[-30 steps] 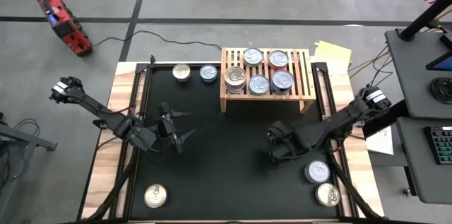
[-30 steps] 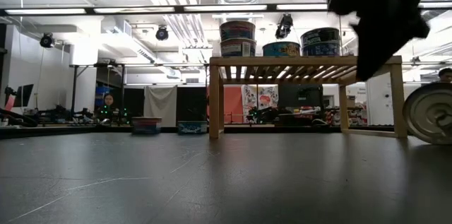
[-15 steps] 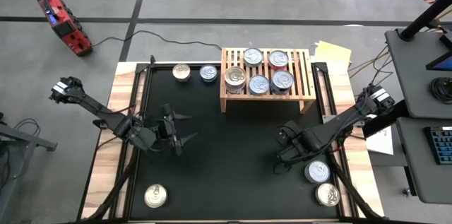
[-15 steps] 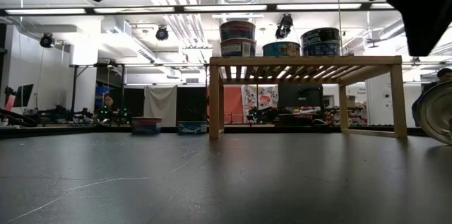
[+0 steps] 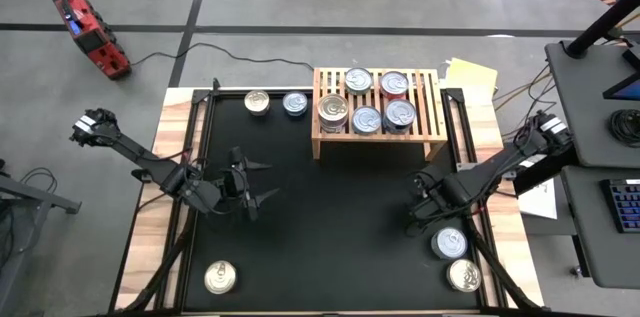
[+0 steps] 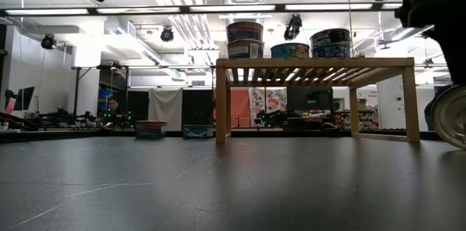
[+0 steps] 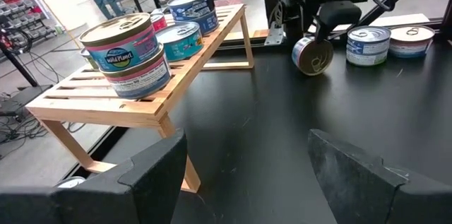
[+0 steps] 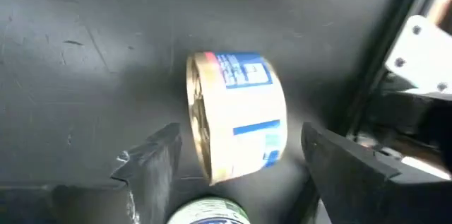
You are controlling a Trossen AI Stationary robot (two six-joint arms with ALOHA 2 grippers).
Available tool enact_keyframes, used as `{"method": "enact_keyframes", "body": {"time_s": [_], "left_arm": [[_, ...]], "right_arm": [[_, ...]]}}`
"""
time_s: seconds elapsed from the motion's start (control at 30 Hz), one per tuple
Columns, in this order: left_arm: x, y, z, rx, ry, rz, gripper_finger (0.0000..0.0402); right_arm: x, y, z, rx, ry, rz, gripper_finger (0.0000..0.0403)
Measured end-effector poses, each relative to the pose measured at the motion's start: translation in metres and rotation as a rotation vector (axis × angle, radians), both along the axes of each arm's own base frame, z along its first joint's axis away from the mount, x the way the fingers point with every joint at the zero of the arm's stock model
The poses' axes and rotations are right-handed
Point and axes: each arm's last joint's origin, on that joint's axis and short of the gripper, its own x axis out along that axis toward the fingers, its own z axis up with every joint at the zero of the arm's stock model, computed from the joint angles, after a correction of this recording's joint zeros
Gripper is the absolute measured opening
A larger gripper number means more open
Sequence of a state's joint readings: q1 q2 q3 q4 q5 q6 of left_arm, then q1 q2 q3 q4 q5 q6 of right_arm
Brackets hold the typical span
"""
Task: Stack canned seafood by type on shelf
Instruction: Stack the blue-pink tuna can on top of the blue-pink tuna can on the shelf
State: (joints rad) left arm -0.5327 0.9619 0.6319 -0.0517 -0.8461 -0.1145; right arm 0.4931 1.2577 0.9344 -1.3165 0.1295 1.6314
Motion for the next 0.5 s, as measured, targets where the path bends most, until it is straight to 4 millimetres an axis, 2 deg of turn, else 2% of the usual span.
{"method": "enact_keyframes", "body": {"time_s": [0.5], "left_arm": [[0.0,0.0,0.0,-0.002,-0.005,0.0,0.0276]], "right_arm": [[0.003,0.001,-0.041,0.058,-0.093,0.039,0.0268]]}}
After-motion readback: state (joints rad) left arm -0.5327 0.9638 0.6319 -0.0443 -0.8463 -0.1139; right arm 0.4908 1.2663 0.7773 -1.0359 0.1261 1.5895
